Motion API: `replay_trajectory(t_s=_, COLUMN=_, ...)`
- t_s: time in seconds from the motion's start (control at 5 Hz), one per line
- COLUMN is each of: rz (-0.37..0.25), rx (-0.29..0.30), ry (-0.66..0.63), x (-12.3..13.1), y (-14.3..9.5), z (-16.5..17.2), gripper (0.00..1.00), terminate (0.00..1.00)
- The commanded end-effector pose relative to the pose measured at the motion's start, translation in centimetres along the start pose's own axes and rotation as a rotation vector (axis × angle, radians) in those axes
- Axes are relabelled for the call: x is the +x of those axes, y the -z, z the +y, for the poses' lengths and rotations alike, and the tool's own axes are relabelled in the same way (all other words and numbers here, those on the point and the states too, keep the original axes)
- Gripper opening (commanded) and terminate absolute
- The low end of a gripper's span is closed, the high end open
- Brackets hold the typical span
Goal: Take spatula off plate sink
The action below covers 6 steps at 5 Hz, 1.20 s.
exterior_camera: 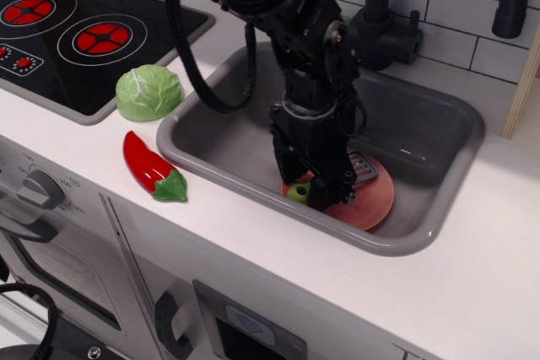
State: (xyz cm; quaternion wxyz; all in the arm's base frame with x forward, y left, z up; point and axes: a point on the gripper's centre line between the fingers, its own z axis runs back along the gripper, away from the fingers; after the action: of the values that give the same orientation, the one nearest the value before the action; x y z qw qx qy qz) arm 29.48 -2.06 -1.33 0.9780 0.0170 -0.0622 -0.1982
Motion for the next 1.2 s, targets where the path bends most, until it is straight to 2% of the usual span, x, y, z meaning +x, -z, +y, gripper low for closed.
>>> replay_trajectory(t_s=0.0, rz=-0.05, rx=-0.015, ry=-0.006, x=0.6, y=-1.6, z=0.6, gripper=0.0, terminate=0.0)
replay_trajectory(t_s=0.2, rz=-0.09, rx=-0.043, ry=-0.019, x=0.9, y=-3.2, z=1.0, gripper=0.0, terminate=0.0)
replay_trajectory(t_s=0.6, rz=-0.187, rx=0.045, ry=-0.163, x=0.3, y=-5.0, z=4.9, gripper=0.0, terminate=0.0)
replay_trajectory(t_s=0.8, rz=-0.182, rx=0.081, ry=-0.229, x=-0.7, y=-5.1, z=7.3, gripper=0.0, terminate=0.0)
replay_trajectory(t_s=1.0, rz=-0.148, rx=0.082, ry=-0.307, x=-1.6, y=-4.9, z=8.9, gripper=0.0, terminate=0.0)
